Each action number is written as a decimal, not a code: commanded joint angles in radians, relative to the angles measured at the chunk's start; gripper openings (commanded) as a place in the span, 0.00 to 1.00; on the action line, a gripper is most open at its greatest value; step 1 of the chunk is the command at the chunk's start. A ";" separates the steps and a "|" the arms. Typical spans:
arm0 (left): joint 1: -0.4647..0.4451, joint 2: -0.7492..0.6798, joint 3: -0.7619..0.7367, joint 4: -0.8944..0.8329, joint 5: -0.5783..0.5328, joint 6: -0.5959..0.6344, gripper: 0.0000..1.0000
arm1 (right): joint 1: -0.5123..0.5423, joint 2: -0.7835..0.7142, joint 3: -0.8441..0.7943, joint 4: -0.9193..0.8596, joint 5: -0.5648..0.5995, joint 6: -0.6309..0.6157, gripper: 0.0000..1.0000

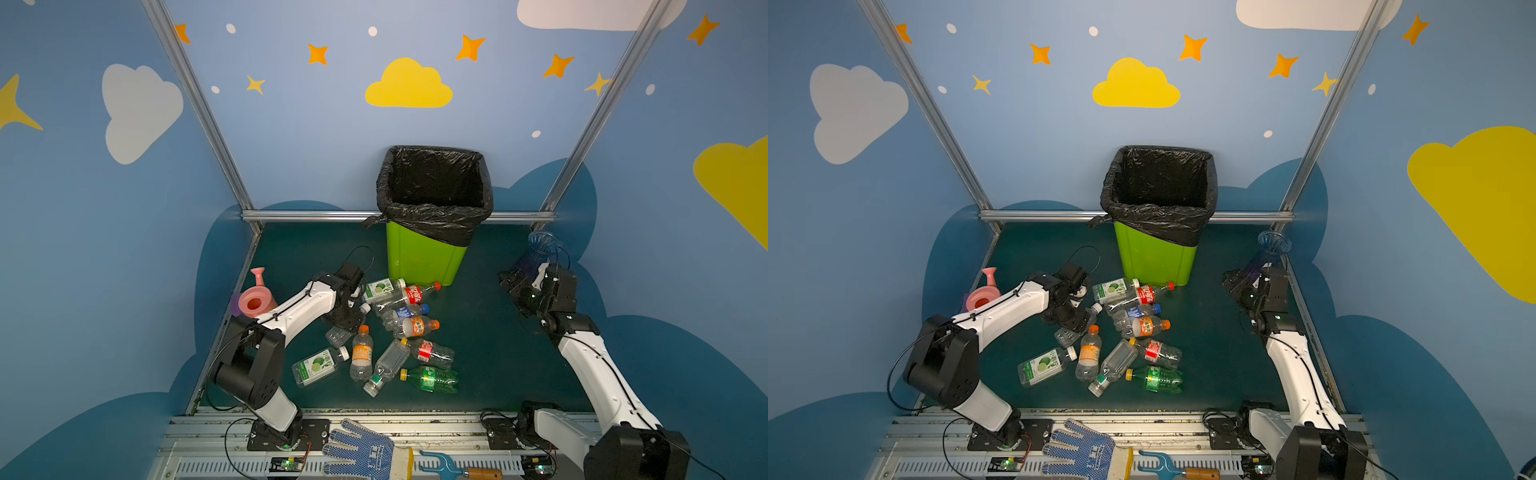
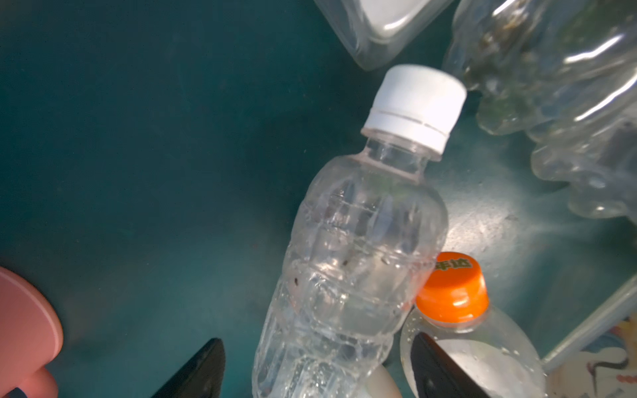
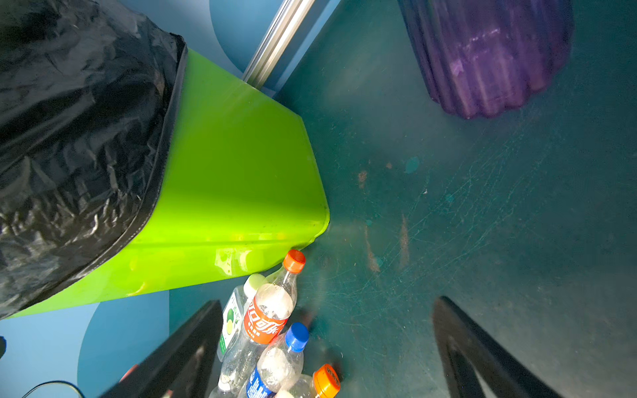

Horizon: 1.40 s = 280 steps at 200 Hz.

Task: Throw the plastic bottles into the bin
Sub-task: 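Lower the right gripper beside the bin while the left reaches the clear water bottle, then close the left gripper on the clear white-capped water bottle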

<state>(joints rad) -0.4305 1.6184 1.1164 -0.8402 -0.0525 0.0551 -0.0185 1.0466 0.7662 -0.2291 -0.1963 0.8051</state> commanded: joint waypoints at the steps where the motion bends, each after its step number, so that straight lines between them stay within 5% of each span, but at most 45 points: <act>1: 0.001 0.014 0.033 -0.012 -0.007 -0.004 0.82 | -0.007 -0.019 -0.016 0.000 -0.005 0.000 0.93; 231: 0.071 0.165 0.106 0.004 -0.009 -0.106 0.62 | -0.074 -0.065 -0.056 -0.012 -0.043 0.012 0.93; 280: 0.071 0.189 0.115 0.003 0.001 -0.106 0.72 | -0.081 -0.069 -0.060 -0.013 -0.049 0.017 0.93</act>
<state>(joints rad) -0.3645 1.7908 1.2137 -0.8265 -0.0570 -0.0414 -0.0929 0.9993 0.7139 -0.2375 -0.2321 0.8162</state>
